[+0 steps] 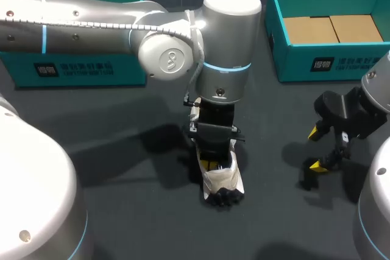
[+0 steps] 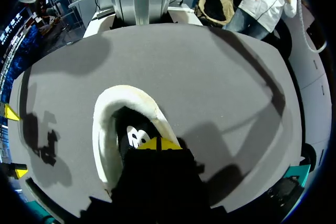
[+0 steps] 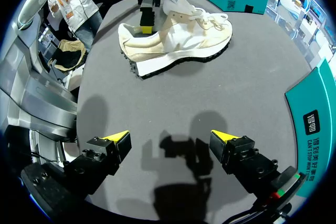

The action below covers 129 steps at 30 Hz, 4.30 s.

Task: Take the shoe out of the shoebox, open the shoe tongue, remove and reinsert the insole, then place the shoe into the shoebox

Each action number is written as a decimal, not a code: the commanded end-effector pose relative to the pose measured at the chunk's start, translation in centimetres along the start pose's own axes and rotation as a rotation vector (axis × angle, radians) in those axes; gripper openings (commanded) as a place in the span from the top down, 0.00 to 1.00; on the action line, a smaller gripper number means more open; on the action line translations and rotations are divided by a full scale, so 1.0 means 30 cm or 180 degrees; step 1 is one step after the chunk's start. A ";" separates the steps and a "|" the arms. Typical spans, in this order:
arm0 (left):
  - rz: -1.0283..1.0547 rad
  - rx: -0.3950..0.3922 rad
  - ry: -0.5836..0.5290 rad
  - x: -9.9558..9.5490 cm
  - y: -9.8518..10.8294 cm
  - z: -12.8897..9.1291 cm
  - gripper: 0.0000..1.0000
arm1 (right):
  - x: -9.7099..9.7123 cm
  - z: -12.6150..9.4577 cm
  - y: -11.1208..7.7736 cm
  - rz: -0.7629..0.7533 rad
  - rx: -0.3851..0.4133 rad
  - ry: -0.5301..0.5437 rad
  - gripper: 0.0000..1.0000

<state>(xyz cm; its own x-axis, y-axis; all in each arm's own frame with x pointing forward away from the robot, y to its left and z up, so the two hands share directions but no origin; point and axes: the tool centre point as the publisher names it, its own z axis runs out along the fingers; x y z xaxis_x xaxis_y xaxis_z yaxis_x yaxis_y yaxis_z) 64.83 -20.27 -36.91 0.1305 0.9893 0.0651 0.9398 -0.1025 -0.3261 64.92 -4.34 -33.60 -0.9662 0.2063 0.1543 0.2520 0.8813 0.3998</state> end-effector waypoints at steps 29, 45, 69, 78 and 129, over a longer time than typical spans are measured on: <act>-0.0331 -0.0352 -0.0081 -0.057 0.071 0.139 1.00 | 0.004 0.000 -0.001 0.0001 0.0005 -0.0007 0.00; -0.0268 -0.0228 -0.0609 -0.095 0.004 0.017 1.00 | 0.004 0.000 -0.001 0.0001 0.0005 -0.0007 0.00; -0.0477 -0.0615 -0.0783 -0.088 0.052 -0.025 1.00 | 0.004 0.000 -0.001 0.0001 0.0005 -0.0007 0.00; -0.0495 -0.0987 -0.0858 -0.068 0.039 -0.123 1.00 | 0.004 0.000 -0.001 0.0001 0.0005 -0.0007 0.00; -0.0703 -0.1103 -0.0613 -0.089 0.186 -0.138 0.00 | 0.004 0.000 -0.001 0.0001 0.0005 -0.0007 0.00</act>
<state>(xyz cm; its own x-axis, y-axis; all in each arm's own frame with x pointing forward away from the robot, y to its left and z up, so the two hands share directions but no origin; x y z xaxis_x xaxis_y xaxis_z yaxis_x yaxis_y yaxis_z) 70.48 -24.29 -35.14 -0.1175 0.9895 -0.0843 0.9926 0.1197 0.0213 64.90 -4.35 -33.57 -0.9663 0.2064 0.1541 0.2520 0.8813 0.3998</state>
